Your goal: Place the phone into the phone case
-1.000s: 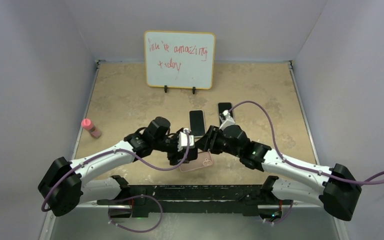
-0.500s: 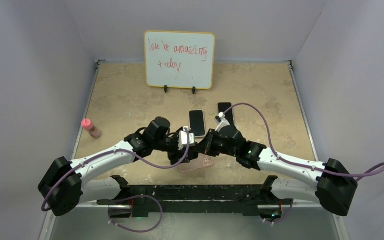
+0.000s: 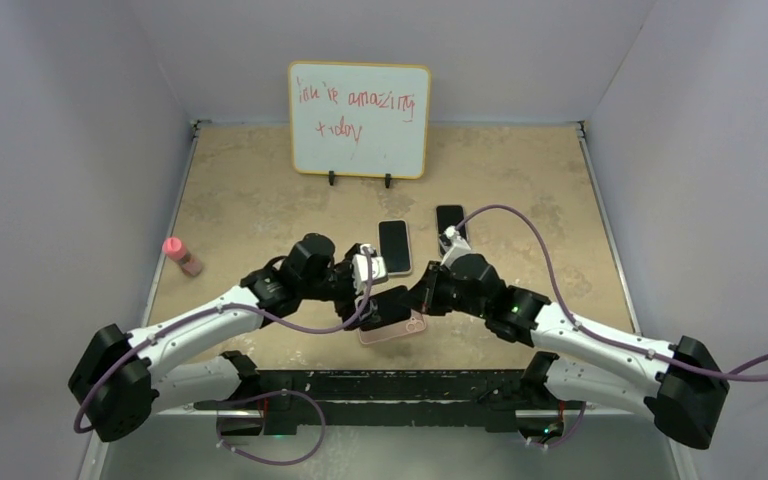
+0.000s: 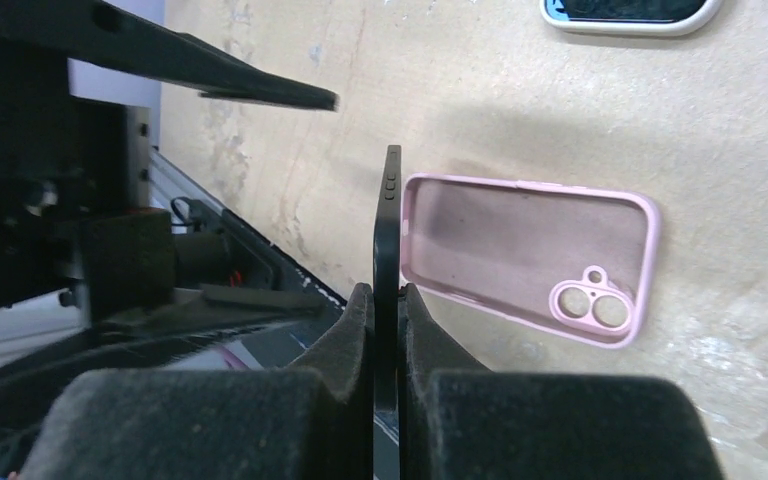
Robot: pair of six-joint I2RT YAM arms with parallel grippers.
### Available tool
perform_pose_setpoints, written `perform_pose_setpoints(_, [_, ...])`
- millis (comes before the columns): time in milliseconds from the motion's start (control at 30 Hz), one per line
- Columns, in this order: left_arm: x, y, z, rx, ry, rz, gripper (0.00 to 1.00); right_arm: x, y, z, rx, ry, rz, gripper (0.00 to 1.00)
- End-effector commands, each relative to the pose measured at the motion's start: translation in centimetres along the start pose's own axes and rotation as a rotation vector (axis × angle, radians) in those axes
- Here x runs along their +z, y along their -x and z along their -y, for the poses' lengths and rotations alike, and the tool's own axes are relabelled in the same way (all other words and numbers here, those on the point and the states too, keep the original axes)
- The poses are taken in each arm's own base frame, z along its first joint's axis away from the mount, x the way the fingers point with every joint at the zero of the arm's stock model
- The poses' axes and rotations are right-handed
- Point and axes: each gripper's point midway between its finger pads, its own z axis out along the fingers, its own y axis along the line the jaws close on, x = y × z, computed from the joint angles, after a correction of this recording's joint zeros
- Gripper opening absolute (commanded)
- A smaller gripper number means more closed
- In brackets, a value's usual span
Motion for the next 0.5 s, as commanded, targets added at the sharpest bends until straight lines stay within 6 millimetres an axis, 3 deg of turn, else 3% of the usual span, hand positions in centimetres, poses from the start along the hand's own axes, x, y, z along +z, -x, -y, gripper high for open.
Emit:
perform_pose_setpoints(0, [-2.7, 5.2, -1.5, -0.052, 0.129, 0.136, 0.93, -1.6, 1.3, -1.9, -0.1, 0.076, 0.024, 0.0])
perform_pose_setpoints(100, [-4.3, 6.4, -3.2, -0.181, 0.272, 0.176, 0.94, -2.0, 0.9, -1.9, -0.119, 0.095, 0.007, 0.0])
perform_pose_setpoints(233, [-6.3, 5.5, -5.7, -0.455, 0.493, 0.121, 0.96, -2.1, 0.6, -1.4, -0.119, 0.093, -0.003, 0.0])
perform_pose_setpoints(333, [-5.8, 3.9, -5.8, -0.615, 0.528, 0.065, 0.97, -1.9, 0.8, -1.4, -0.123, 0.107, -0.005, 0.0])
perform_pose_setpoints(467, [-3.2, 1.9, -4.0, -0.838, 0.359, 0.008, 0.85, -0.9, 0.2, -0.9, -0.117, 0.106, -0.05, 0.0])
